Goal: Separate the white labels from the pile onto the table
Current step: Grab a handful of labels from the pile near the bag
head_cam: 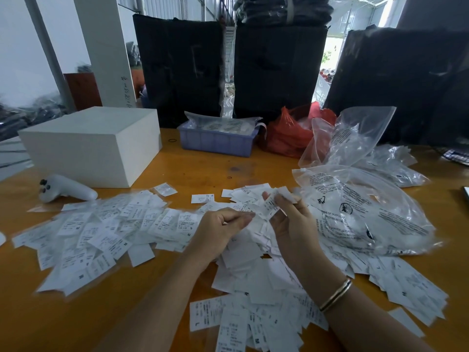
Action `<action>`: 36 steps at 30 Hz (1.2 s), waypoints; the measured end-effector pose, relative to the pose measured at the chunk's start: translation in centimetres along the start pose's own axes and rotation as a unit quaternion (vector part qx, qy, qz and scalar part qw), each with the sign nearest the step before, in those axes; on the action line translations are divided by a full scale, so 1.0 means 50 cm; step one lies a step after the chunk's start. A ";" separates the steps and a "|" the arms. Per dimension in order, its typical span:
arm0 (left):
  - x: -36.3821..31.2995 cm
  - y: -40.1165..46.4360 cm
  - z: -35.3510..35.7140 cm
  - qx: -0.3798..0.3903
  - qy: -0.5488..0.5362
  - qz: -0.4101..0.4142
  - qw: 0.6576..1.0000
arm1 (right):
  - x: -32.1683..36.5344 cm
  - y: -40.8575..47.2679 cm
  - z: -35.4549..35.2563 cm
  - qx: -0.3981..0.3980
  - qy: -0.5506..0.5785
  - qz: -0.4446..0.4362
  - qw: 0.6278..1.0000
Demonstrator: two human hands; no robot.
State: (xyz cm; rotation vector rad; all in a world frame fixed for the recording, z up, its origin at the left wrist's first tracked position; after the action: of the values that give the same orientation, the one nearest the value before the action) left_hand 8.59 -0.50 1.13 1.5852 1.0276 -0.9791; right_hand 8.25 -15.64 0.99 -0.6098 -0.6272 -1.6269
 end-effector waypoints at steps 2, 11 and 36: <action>0.001 0.000 0.002 0.003 0.002 -0.006 1.000 | -0.005 -0.003 0.003 -0.005 -0.014 0.002 1.000; 0.000 -0.004 0.003 -0.011 0.003 -0.018 1.000 | -0.032 -0.008 0.010 0.006 -0.054 0.006 0.998; 0.007 -0.003 -0.017 -0.044 -0.067 -0.056 0.995 | 0.006 -0.013 -0.011 -0.005 -0.353 -0.072 0.933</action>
State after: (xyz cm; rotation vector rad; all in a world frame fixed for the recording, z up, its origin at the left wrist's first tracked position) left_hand 8.66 0.39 0.95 1.3829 1.0611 -1.0856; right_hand 7.56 -16.16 0.75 -1.1992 -1.2072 -1.5257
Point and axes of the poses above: each hand's wrist, its own y-axis towards the middle knuckle, its own z-axis out of the palm, x = y × z, the point moved 6 cm from there along y, towards the middle knuckle, and after that the axes turned 1 degree about -x, right-handed, at the moved point
